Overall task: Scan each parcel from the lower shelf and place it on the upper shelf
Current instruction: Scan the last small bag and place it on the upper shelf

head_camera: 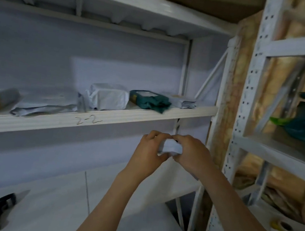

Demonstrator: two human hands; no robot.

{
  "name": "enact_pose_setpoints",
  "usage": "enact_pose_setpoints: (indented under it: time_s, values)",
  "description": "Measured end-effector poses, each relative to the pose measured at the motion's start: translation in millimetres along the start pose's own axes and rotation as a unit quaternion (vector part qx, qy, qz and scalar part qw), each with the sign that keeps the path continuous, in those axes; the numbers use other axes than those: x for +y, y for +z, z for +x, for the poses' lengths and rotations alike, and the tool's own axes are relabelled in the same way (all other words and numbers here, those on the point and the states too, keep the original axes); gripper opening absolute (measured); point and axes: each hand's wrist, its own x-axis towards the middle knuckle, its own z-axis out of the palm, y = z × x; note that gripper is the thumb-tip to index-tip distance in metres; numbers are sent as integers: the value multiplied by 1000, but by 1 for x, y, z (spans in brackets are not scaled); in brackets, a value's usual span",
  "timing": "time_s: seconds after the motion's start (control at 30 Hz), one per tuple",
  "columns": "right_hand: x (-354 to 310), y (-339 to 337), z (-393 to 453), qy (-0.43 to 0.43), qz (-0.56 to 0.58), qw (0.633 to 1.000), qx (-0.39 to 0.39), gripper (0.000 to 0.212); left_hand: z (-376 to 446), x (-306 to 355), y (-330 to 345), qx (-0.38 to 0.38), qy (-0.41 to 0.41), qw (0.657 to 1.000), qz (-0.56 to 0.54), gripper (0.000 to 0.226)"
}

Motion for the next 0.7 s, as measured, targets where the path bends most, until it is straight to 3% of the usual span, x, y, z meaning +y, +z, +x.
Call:
enact_pose_setpoints:
  time_s: [0.37, 0.7]
  values:
    - [103, -71, 24, -5, -63, 979, 194, 55, 95, 73, 86, 63, 82, 995, 13, 49]
    - [163, -63, 119, -3, -19, 957, 290, 66, 201, 56, 134, 91, 169, 979, 74, 49]
